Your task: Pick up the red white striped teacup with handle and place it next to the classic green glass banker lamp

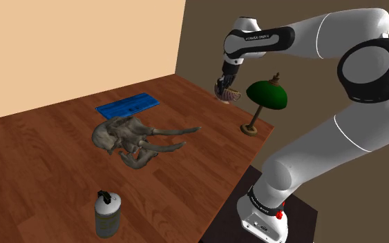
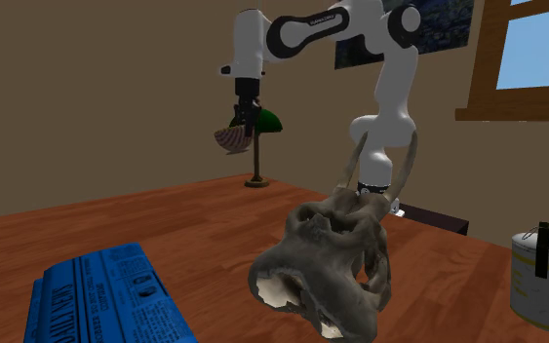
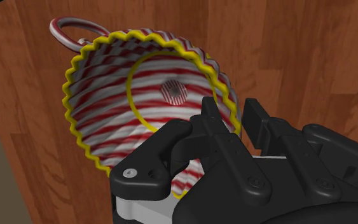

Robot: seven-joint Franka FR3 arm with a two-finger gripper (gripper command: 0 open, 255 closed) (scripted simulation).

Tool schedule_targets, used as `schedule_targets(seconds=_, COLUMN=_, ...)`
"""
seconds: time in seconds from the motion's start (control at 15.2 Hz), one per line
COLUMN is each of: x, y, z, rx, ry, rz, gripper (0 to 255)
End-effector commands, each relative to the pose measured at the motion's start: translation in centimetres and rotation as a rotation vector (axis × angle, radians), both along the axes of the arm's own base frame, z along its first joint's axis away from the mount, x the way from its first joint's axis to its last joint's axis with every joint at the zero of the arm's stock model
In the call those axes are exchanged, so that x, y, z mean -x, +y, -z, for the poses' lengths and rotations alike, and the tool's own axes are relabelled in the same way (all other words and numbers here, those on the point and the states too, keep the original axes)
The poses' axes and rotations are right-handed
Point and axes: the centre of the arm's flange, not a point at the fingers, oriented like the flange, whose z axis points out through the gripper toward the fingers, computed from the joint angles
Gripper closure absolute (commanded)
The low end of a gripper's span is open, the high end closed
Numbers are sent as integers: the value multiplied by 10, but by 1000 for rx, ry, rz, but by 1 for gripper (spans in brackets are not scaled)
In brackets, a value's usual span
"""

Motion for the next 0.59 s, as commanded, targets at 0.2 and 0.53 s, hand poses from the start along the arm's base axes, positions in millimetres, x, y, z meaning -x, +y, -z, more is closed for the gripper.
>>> schedule_targets(seconds=0.2, x=0, y=-1, z=27, rx=1, ry=-1, rz=0, gripper=255)
schedule_targets(seconds=0.53, x=0, y=-1, z=54, rx=1, ry=-1, rz=0, gripper=255)
